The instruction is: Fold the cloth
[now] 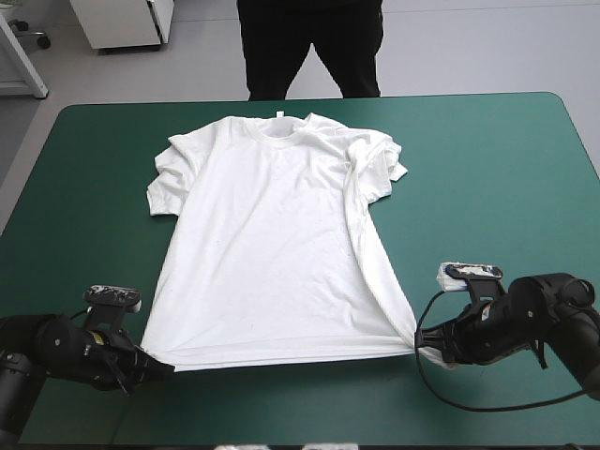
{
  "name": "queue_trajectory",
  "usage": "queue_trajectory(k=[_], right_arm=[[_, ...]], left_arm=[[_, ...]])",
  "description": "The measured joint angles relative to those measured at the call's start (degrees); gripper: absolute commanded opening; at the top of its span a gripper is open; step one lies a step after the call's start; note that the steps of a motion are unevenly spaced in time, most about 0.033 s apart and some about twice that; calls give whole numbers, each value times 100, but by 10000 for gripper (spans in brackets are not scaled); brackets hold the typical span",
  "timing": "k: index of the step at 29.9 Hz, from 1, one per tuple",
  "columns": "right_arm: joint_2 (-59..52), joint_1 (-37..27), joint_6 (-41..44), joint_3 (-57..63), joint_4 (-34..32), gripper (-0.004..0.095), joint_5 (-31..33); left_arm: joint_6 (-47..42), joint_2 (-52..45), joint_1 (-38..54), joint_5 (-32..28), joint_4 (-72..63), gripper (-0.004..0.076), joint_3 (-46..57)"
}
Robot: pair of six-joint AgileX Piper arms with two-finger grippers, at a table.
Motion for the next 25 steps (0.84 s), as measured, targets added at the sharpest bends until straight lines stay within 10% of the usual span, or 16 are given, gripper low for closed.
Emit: queue_trajectory(k=[6,13,25], right_arm=[[-188,0,33,75,317,144,163],[-15,0,33,74,651,588,476],[-15,0,162,-1900,68,520,697]], left_arm=[[-15,-416,0,-1,-7,94,43],[47,-422,0,13,-93,547,37],[-455,-290,0,114,573,493,-1686]])
